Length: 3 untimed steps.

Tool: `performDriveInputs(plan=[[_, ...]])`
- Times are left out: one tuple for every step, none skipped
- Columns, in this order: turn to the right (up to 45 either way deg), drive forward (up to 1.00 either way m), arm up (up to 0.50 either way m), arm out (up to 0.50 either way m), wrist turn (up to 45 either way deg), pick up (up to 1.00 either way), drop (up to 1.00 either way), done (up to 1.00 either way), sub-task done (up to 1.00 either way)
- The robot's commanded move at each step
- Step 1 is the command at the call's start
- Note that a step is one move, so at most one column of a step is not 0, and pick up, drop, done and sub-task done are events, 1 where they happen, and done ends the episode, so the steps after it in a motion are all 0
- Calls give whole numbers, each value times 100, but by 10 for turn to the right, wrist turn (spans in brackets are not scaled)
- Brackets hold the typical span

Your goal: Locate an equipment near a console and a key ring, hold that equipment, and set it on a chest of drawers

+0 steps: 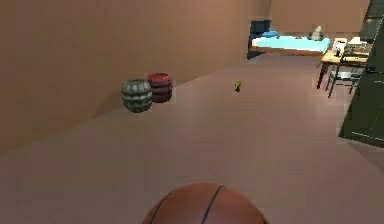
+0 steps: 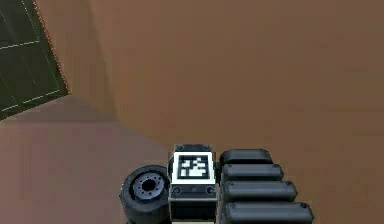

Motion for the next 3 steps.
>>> performDriveInputs(plan=[[-330,0,0,0,0,0,0,0,0],[0,15,0,0,0,0,0,0,0],[-180,0,0,0,0,0,0,0,0]])
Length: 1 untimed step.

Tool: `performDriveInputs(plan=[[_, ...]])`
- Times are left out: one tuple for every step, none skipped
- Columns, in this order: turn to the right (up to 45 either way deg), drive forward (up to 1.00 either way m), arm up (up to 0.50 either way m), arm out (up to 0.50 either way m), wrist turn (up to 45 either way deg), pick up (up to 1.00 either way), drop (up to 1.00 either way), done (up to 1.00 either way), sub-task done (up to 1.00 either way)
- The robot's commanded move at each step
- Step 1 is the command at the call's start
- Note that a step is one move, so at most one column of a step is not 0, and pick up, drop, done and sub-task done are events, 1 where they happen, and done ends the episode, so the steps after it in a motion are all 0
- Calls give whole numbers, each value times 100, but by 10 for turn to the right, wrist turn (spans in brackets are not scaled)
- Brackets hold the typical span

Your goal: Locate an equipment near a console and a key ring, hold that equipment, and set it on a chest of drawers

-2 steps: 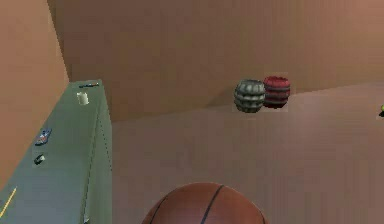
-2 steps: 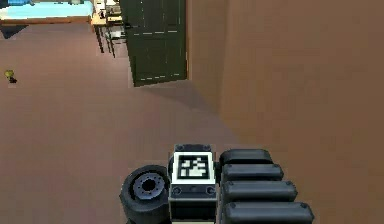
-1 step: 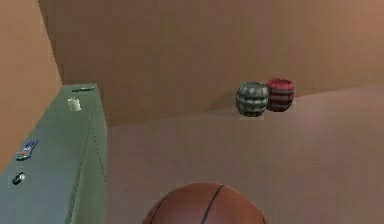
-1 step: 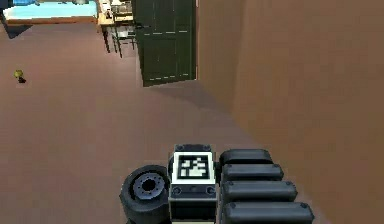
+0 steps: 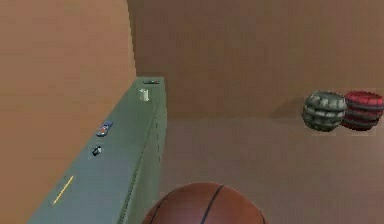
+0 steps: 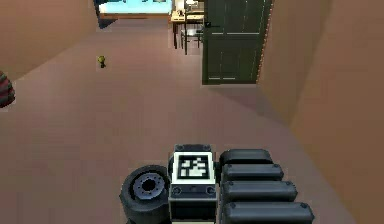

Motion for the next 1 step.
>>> performDriveInputs(plan=[[0,100,0,0,0,0,0,0,0]])
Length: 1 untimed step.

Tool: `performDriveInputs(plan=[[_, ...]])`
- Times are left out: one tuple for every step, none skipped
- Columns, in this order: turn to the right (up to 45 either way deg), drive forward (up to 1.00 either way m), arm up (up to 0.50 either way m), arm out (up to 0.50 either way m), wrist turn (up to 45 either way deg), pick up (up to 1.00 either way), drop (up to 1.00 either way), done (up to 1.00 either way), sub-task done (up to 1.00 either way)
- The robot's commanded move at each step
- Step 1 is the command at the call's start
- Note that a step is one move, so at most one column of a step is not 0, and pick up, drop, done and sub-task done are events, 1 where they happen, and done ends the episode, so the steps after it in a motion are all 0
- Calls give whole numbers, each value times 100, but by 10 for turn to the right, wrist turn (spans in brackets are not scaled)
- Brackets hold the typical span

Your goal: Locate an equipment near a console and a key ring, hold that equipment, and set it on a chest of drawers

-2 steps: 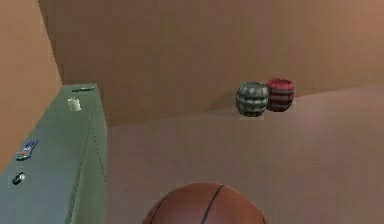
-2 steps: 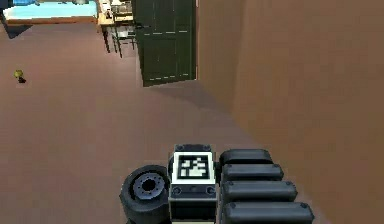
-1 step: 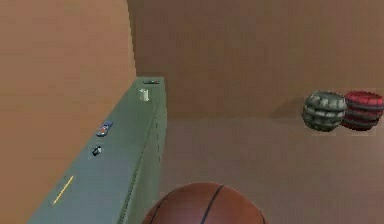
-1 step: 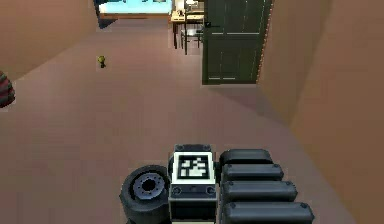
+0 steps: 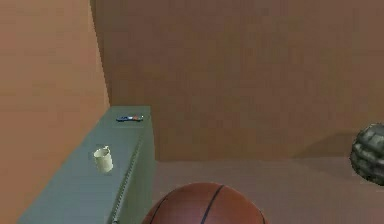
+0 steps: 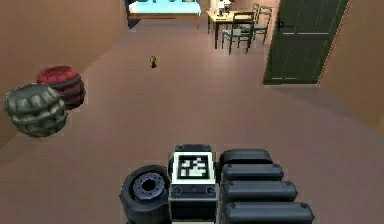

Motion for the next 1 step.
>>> performDriveInputs(plan=[[-30,0,0,0,0,0,0,0,0]])
